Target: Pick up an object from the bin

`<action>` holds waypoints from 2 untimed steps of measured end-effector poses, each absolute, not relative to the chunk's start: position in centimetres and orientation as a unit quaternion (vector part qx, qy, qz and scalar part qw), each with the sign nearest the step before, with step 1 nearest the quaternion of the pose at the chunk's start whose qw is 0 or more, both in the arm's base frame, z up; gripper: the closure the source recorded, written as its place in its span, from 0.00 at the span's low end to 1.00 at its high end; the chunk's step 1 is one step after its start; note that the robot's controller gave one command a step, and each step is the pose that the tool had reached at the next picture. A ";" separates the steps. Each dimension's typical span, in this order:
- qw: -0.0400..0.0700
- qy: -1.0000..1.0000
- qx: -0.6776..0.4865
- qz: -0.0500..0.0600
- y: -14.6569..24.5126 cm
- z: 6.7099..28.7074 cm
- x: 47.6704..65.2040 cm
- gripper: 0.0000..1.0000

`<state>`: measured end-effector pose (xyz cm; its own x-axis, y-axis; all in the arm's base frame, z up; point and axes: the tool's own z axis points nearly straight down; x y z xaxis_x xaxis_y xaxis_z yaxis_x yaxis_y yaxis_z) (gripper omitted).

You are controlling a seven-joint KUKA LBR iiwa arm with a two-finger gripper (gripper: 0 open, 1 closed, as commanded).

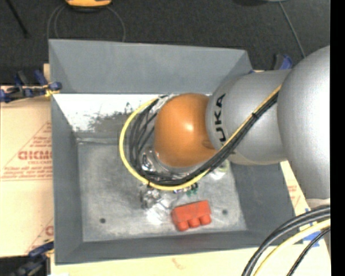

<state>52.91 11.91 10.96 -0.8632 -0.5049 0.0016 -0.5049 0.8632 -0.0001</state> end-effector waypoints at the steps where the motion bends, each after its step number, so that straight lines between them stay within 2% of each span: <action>1: -0.001 -0.966 0.260 0.000 12.0 11.1 53.0 0.00; 2: -0.001 -0.951 0.310 -0.001 6.5 7.7 52.2 0.00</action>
Offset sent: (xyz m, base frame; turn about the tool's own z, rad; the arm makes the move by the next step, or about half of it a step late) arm 0.0000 0.0000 0.0000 0.0000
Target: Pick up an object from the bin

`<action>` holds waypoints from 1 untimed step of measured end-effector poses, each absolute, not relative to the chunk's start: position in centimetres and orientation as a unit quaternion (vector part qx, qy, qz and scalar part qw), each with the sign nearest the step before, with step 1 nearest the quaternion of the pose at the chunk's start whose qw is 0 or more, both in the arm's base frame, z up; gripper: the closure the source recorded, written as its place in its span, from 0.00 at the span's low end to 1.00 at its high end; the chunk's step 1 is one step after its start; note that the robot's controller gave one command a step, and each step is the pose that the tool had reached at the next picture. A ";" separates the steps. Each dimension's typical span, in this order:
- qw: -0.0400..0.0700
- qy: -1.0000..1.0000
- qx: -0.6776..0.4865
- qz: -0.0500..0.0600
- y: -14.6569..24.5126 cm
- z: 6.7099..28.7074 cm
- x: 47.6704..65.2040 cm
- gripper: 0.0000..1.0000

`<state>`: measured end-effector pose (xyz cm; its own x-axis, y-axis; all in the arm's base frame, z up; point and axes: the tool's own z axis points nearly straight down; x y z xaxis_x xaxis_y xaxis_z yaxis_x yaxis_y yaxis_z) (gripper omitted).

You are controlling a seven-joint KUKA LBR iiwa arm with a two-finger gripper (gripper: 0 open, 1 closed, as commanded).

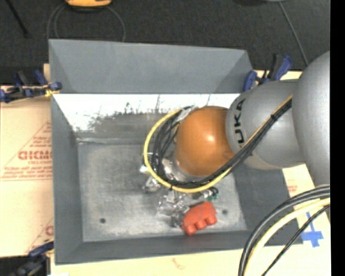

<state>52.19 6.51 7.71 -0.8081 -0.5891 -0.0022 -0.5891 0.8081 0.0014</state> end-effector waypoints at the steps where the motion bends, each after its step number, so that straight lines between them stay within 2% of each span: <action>1: 0.001 0.929 -0.371 0.002 4.4 7.5 57.2 0.00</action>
Offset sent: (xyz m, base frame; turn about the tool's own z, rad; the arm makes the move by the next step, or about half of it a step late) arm 0.0479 -0.0231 -0.0071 -0.1315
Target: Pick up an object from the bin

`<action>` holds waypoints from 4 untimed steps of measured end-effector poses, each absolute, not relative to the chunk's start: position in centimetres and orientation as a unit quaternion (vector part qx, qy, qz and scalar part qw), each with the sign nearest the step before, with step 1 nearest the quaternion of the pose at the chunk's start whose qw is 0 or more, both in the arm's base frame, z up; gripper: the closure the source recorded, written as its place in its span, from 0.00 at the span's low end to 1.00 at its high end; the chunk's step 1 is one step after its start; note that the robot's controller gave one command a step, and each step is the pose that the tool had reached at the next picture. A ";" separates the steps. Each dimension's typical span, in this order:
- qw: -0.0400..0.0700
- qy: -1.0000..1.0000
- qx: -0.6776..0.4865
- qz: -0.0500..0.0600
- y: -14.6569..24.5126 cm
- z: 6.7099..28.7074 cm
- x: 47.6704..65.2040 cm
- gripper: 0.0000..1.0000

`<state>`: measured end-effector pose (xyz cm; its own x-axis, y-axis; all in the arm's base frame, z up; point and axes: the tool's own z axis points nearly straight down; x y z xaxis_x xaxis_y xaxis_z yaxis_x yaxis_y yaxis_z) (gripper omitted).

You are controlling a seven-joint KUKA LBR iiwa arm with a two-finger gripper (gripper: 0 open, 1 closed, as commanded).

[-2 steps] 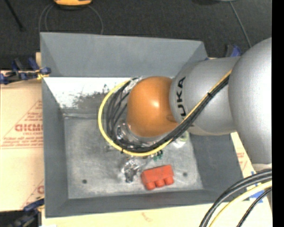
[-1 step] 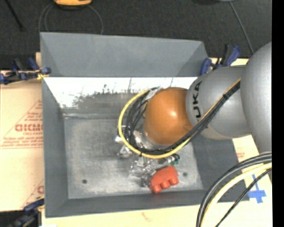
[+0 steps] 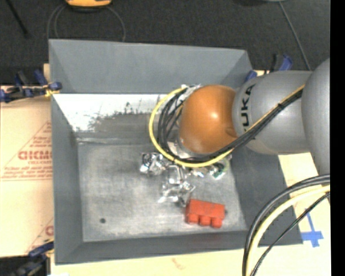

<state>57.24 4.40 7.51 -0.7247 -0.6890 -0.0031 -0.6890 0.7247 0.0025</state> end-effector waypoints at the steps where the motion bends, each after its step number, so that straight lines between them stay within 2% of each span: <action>1: 0.003 0.961 -0.278 0.000 4.3 10.5 61.5 0.00; 2: 0.006 0.987 -0.158 -0.001 4.4 9.4 63.2 0.00; 3: 0.005 1.000 0.020 0.001 7.6 12.2 64.2 0.00; 4: 0.003 0.997 0.071 0.002 5.6 8.3 65.0 0.00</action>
Offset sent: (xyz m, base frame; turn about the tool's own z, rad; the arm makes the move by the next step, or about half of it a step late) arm 0.0405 -0.0009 0.0286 0.1954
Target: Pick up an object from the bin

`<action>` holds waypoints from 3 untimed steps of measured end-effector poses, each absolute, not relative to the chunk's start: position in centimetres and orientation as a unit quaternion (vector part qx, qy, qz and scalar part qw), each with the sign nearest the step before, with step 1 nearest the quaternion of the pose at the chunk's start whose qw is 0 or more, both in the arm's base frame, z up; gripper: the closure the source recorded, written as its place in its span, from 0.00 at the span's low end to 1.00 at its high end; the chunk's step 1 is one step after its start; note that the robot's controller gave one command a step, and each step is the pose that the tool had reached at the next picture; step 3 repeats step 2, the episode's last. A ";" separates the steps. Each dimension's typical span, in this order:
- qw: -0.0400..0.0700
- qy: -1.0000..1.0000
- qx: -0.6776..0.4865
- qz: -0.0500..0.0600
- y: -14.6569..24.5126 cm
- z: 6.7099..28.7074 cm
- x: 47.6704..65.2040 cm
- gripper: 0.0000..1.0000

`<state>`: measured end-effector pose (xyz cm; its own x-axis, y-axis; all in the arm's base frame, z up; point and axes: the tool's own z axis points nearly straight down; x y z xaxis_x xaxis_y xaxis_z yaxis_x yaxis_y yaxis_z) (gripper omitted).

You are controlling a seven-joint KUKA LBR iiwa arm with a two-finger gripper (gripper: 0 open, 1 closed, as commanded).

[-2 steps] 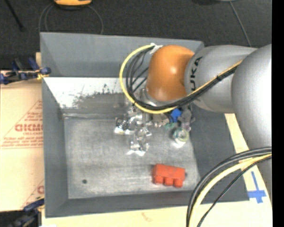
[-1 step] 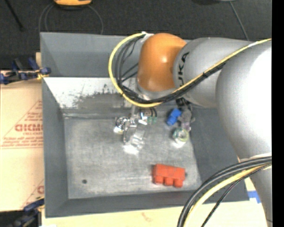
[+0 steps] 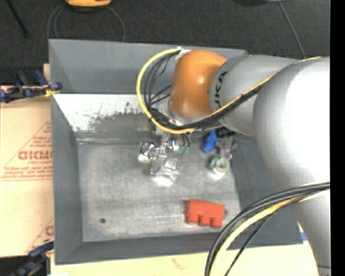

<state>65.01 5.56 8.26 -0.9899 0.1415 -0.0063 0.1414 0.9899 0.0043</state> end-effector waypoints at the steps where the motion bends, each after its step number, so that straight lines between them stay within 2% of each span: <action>1: 0.002 0.997 0.071 0.001 5.5 8.2 64.9 1.00; 2: 0.006 1.000 -0.023 -0.001 3.6 23.7 63.5 1.00; 3: 0.006 1.000 -0.023 -0.001 3.6 23.7 63.5 1.00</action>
Offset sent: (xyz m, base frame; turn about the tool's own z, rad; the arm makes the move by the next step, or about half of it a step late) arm 0.0000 0.0000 0.0000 0.0000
